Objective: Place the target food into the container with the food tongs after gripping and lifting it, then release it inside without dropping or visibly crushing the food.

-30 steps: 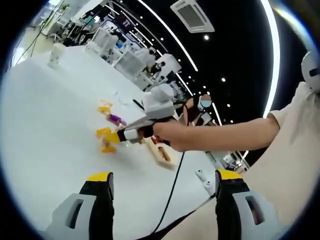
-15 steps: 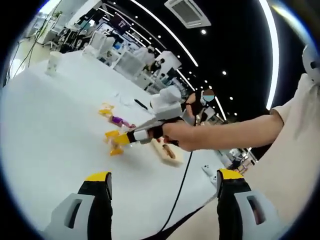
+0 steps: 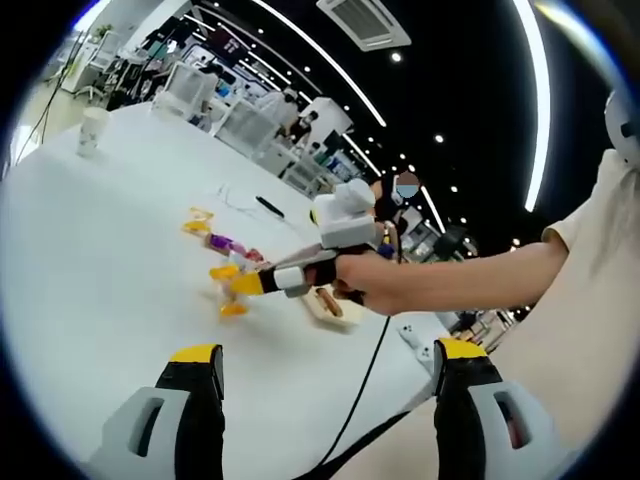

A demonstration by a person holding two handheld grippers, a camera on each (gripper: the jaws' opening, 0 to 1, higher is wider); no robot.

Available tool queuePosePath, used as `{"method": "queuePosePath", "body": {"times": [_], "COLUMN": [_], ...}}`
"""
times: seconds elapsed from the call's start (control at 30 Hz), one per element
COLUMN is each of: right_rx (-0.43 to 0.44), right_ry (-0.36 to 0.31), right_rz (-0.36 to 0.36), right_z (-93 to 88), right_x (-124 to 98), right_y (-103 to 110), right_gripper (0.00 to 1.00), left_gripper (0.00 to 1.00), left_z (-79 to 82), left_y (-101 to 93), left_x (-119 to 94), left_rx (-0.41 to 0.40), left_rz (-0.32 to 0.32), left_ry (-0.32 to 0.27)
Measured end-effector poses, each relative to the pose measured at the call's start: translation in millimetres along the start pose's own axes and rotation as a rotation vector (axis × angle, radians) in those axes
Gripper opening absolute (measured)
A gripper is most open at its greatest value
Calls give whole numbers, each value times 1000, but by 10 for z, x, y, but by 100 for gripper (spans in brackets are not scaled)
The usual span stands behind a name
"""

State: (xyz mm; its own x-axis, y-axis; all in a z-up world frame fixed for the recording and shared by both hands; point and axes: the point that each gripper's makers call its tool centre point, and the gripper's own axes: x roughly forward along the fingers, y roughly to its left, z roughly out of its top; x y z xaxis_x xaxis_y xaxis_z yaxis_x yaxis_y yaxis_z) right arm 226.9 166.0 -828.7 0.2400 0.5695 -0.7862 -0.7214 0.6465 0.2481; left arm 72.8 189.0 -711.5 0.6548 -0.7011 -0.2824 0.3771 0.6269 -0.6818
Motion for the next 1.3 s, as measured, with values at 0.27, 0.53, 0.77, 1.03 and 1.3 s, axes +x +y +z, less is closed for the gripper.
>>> {"method": "queuePosePath", "body": {"times": [0.27,0.53,0.77,1.03,1.3], "right_rx": [-34,-11,5,15,37], "right_ry": [-61,-90,-135,-172,-197], "right_rz": [-26,-29,-38,-65,-60], "right_z": [76,72,128,173,201], "right_x": [-149,-298,-447,-584,-645], "right_y": [-33,-81,-84,-152,-152], "right_gripper": [23,23,23,23,23], "left_gripper": [87,87,87,87,87], "left_z": [4,21,16,-23,-14], "left_y": [-55,-115,-201,-246,-276], "left_x": [10,35,39,17,27], "left_rx": [12,44,62,80,79], "left_rz": [-19,-42,-57,-67,-67], "left_ry": [14,31,35,56,55]}}
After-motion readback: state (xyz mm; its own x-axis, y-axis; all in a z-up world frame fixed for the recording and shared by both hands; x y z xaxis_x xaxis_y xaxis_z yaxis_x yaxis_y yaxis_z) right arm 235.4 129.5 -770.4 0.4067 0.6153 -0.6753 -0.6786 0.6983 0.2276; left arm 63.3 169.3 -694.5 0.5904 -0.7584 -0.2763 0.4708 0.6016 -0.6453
